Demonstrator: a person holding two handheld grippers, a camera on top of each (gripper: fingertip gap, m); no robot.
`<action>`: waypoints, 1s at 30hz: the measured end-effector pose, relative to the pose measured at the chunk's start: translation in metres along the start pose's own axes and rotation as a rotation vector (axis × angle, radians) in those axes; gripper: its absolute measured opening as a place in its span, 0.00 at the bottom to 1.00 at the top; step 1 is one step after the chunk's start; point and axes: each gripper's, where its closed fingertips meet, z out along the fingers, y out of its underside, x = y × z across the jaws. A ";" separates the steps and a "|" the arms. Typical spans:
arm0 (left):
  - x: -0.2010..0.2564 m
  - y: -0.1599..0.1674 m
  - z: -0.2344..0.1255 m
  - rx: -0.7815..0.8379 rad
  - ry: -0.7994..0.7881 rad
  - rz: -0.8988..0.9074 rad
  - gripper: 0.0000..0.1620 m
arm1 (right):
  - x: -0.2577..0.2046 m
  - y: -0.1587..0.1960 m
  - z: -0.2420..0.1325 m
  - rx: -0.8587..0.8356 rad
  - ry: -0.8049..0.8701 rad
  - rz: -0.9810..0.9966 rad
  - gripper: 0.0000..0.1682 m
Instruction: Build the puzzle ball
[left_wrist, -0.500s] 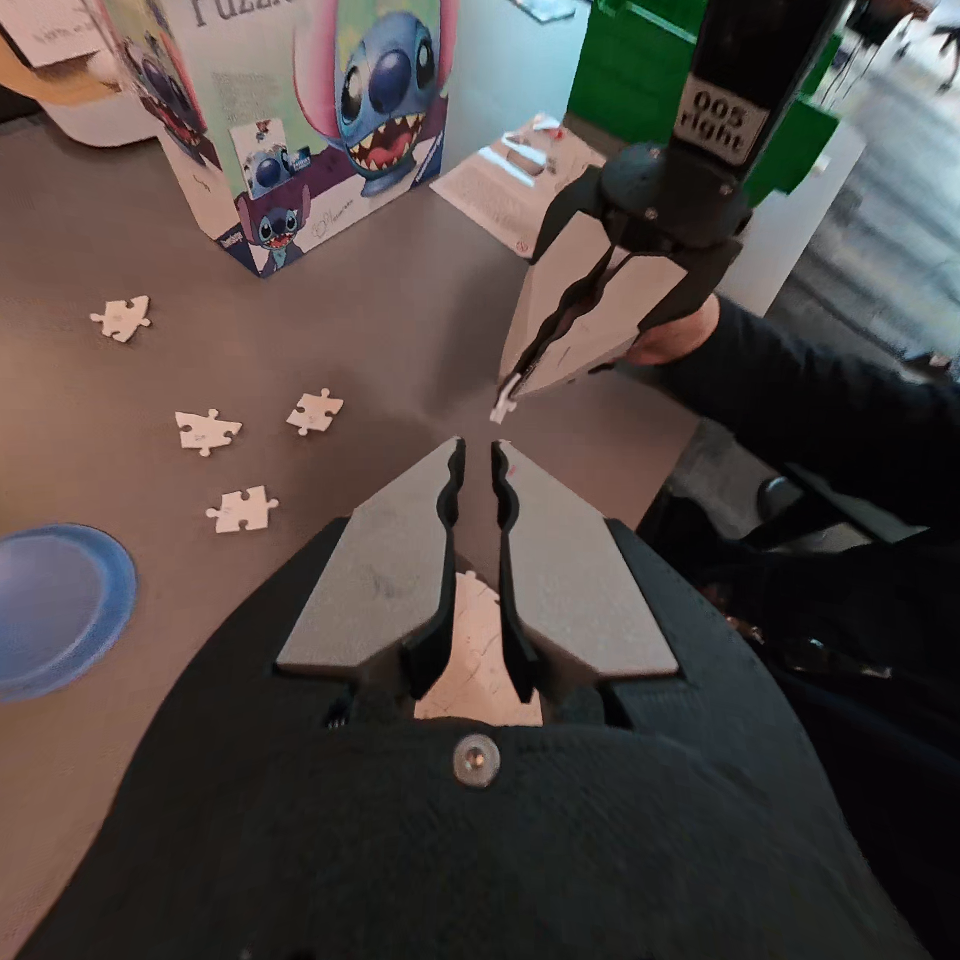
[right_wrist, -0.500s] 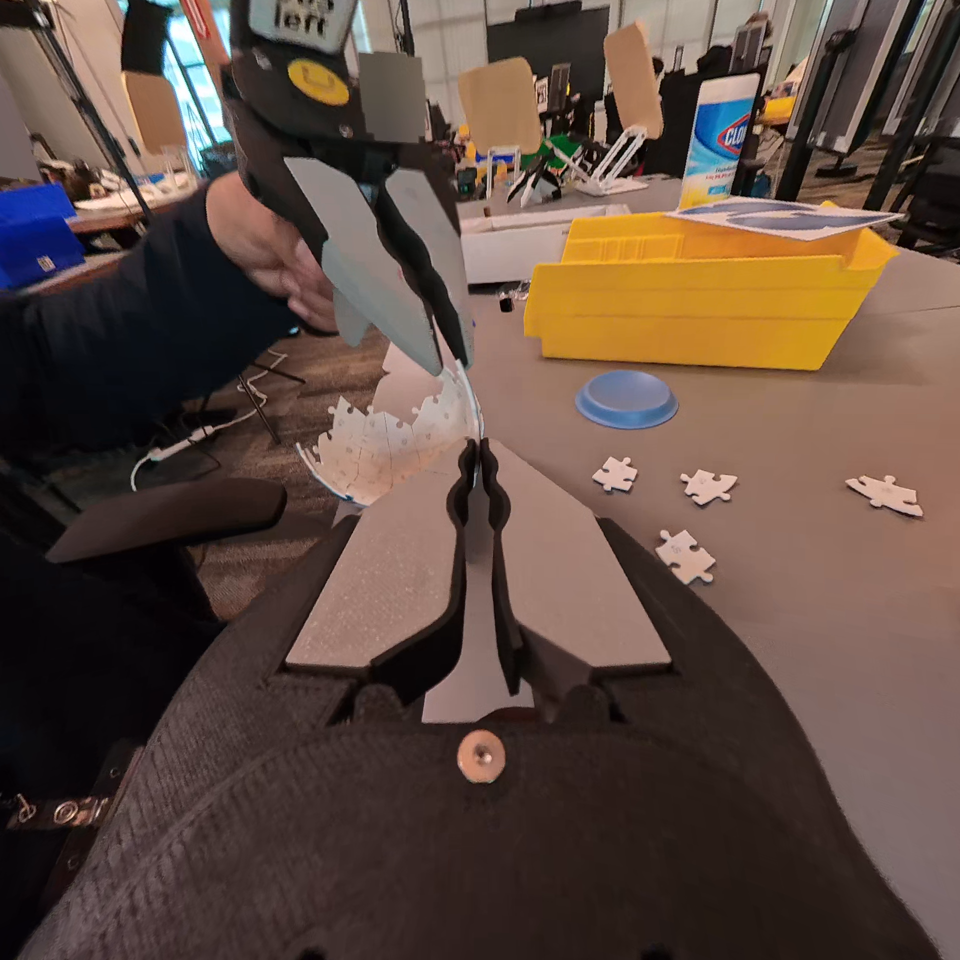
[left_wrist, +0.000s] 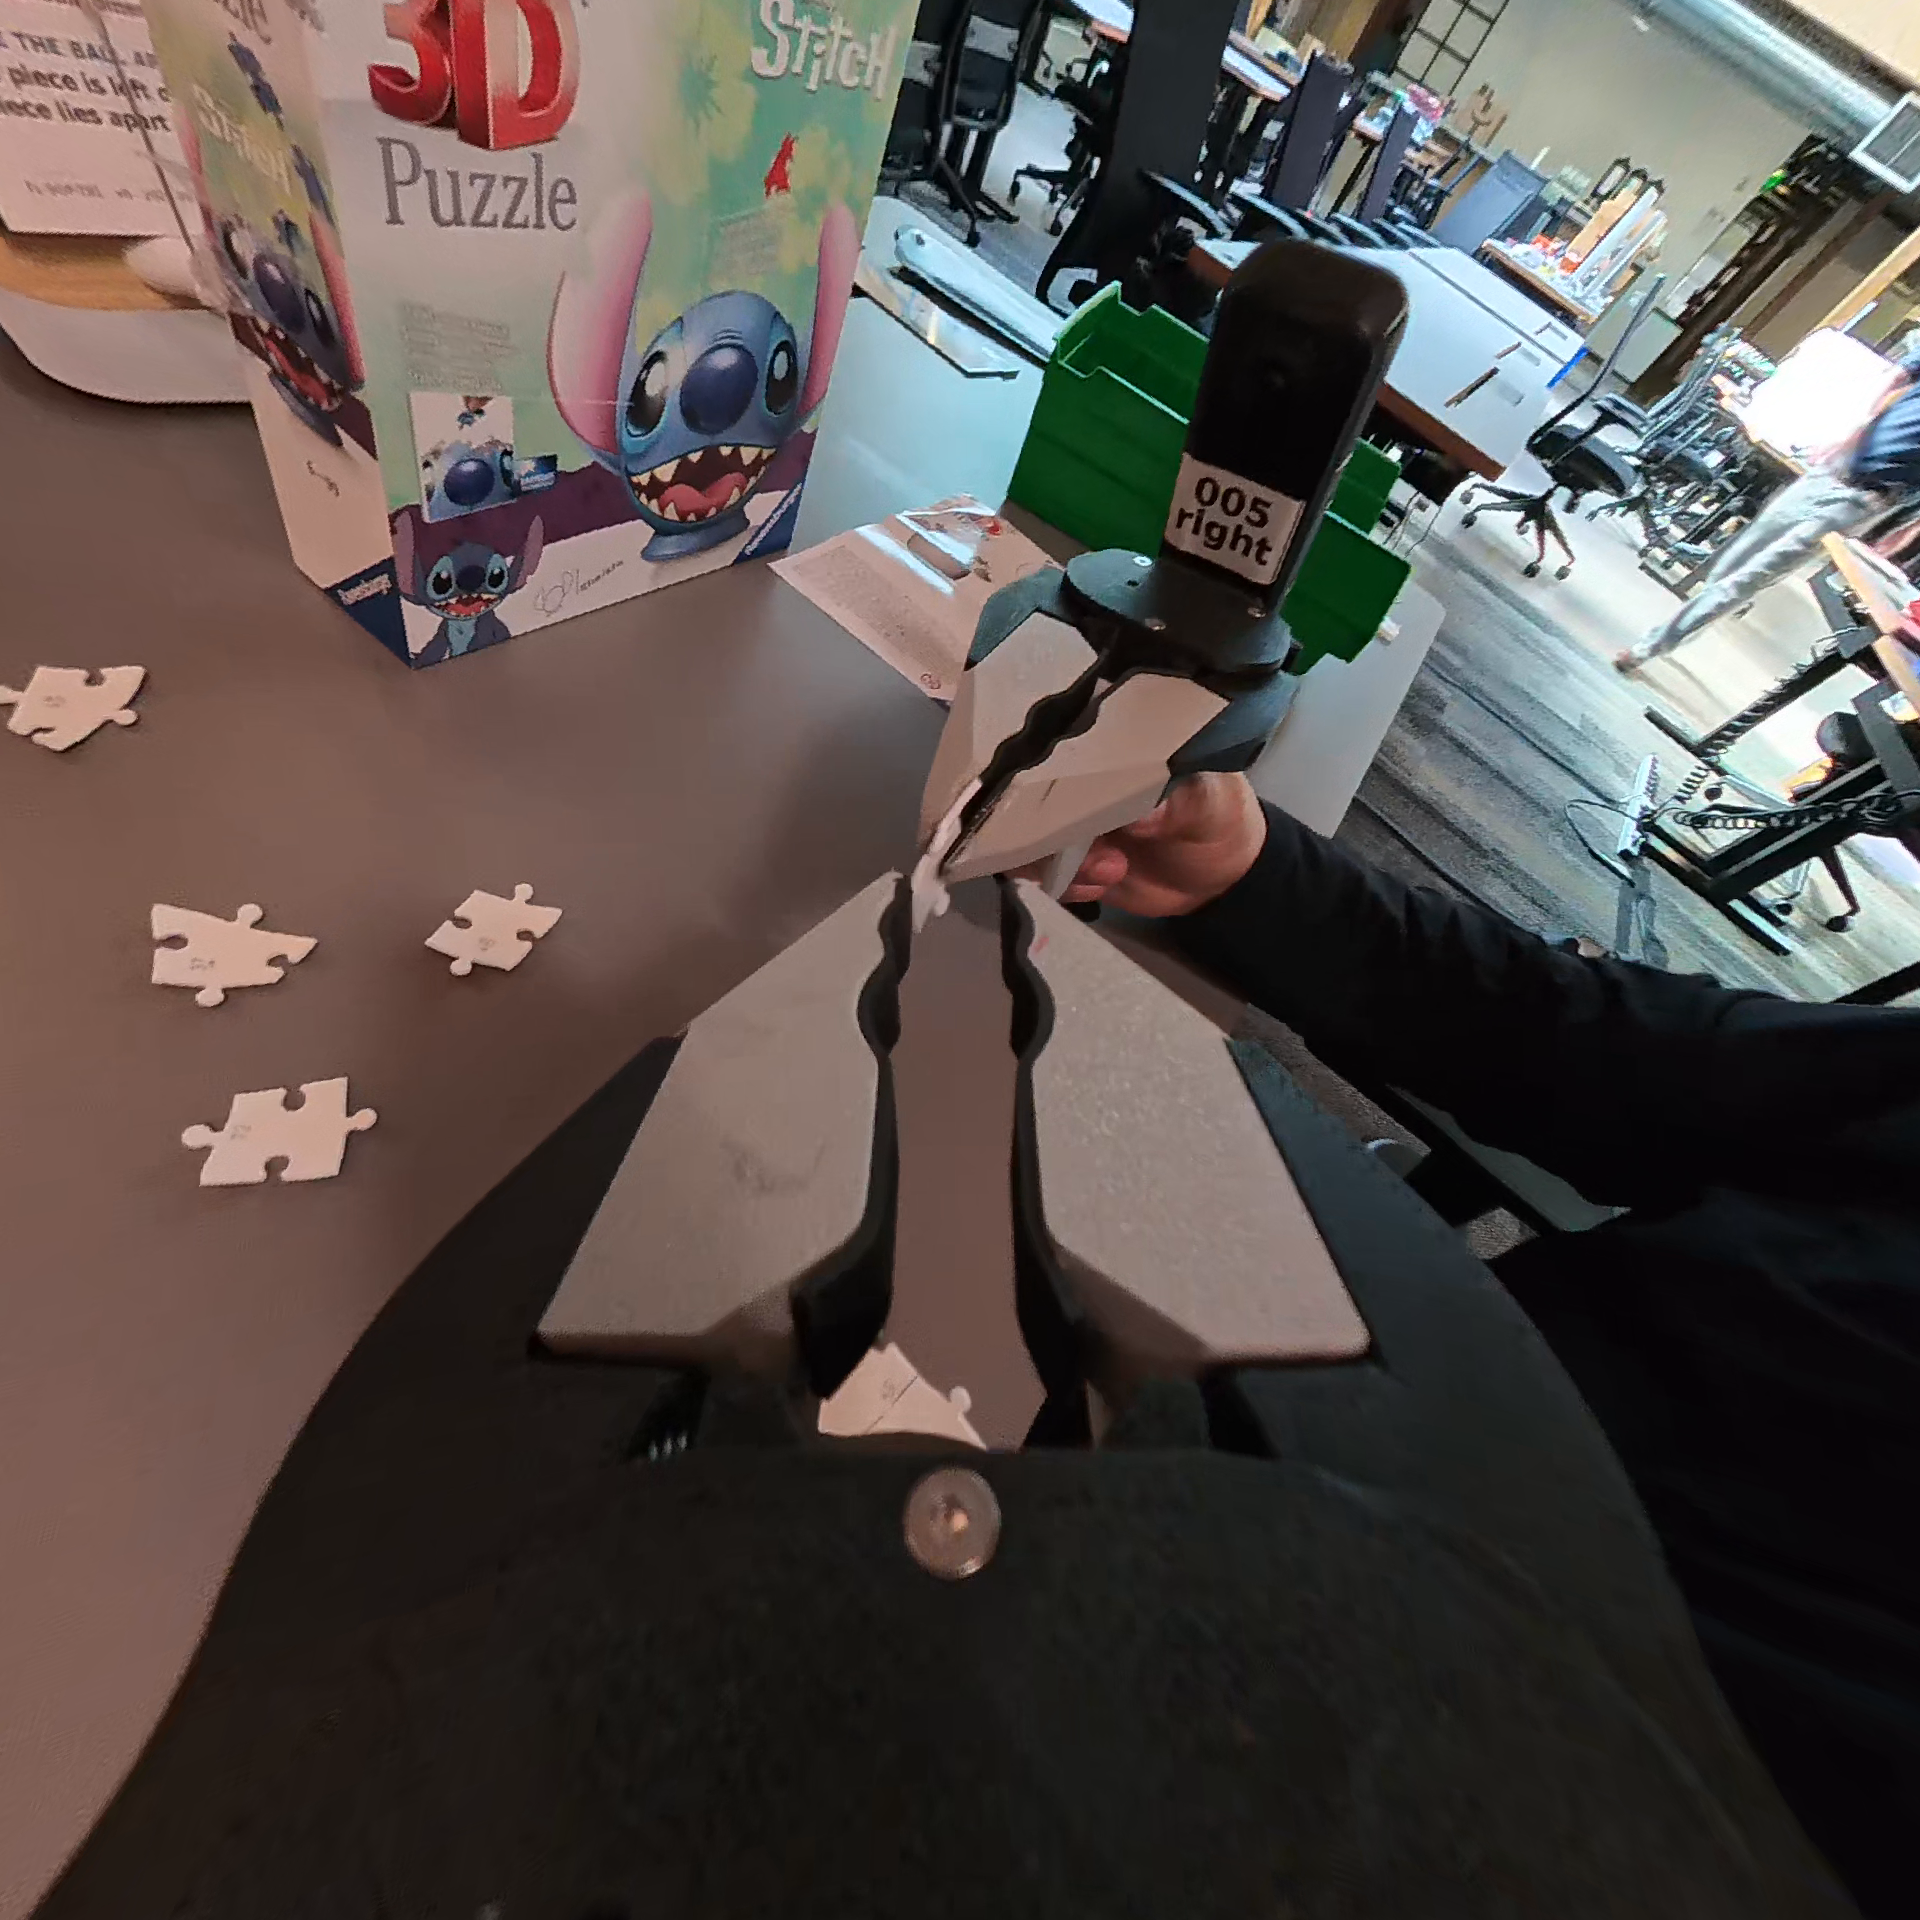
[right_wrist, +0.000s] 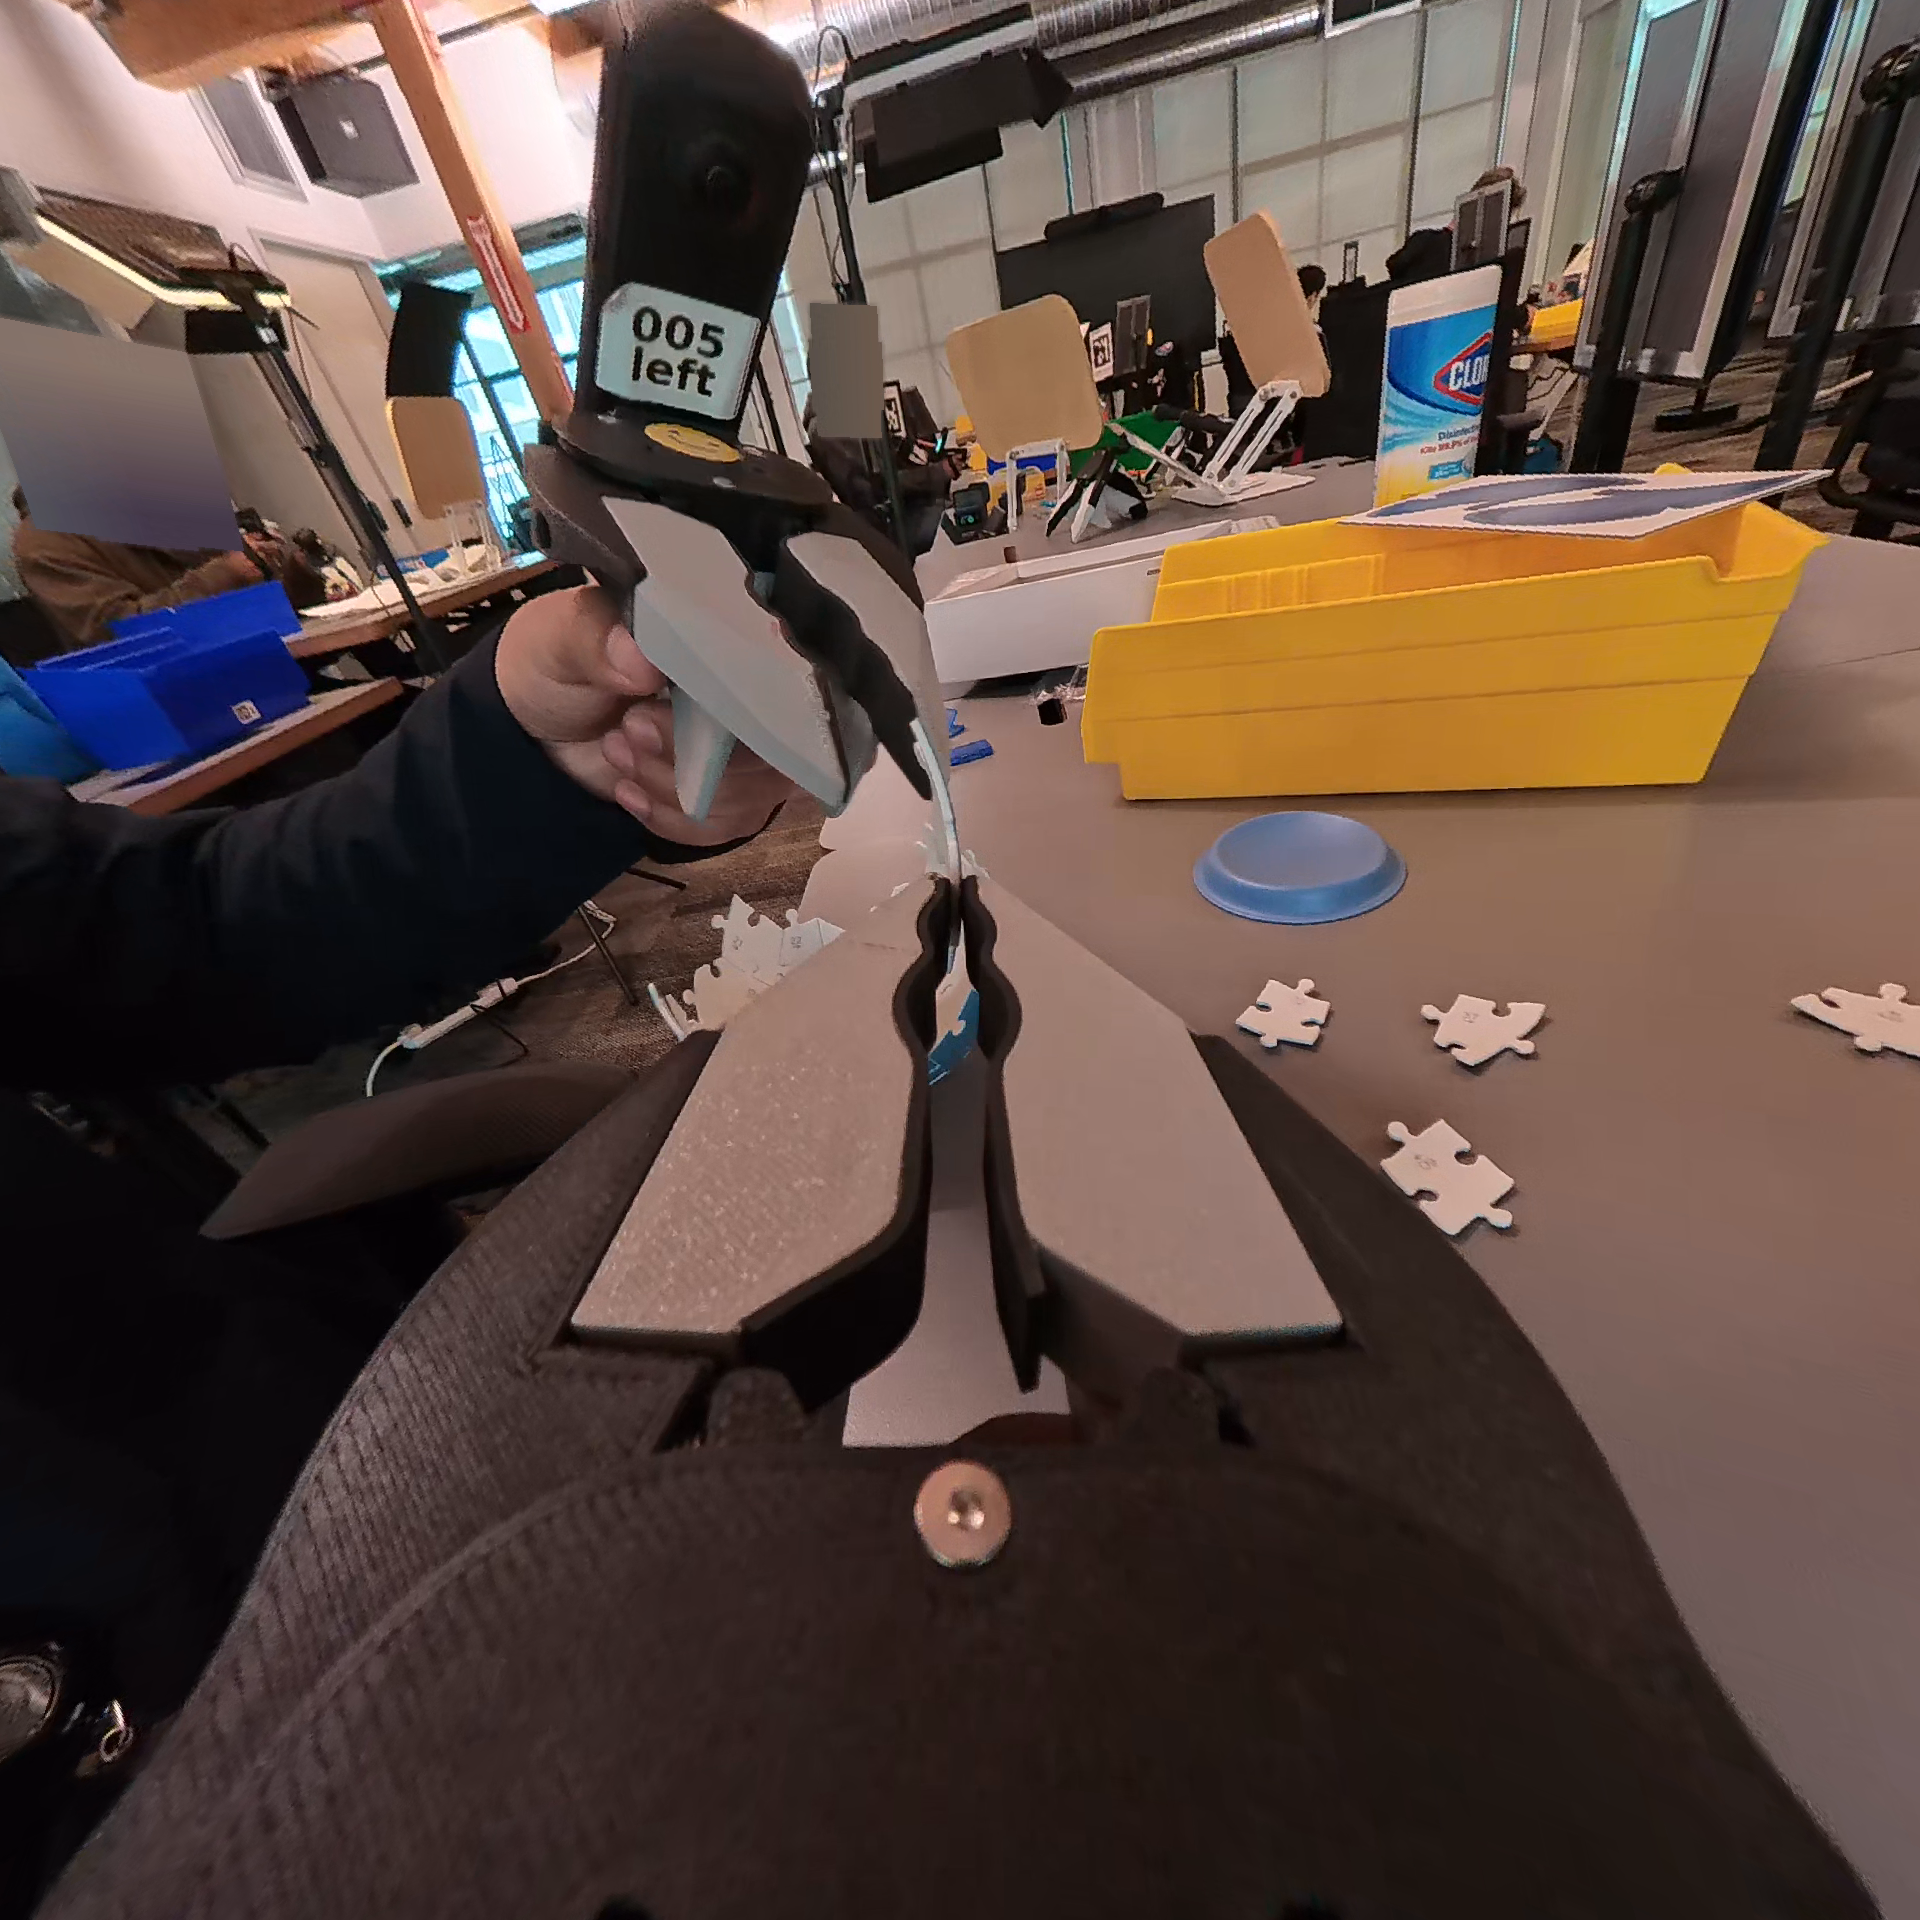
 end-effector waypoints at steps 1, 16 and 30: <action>0.002 -0.001 0.001 0.001 0.013 -0.002 0.09 | 0.000 0.000 0.000 0.001 -0.002 0.001 0.00; -0.002 0.004 0.005 -0.015 0.022 0.013 0.01 | -0.008 0.000 0.001 0.026 -0.082 0.083 0.00; -0.006 0.004 0.010 -0.043 0.004 0.016 0.00 | -0.006 0.008 0.005 -0.001 -0.105 0.158 0.02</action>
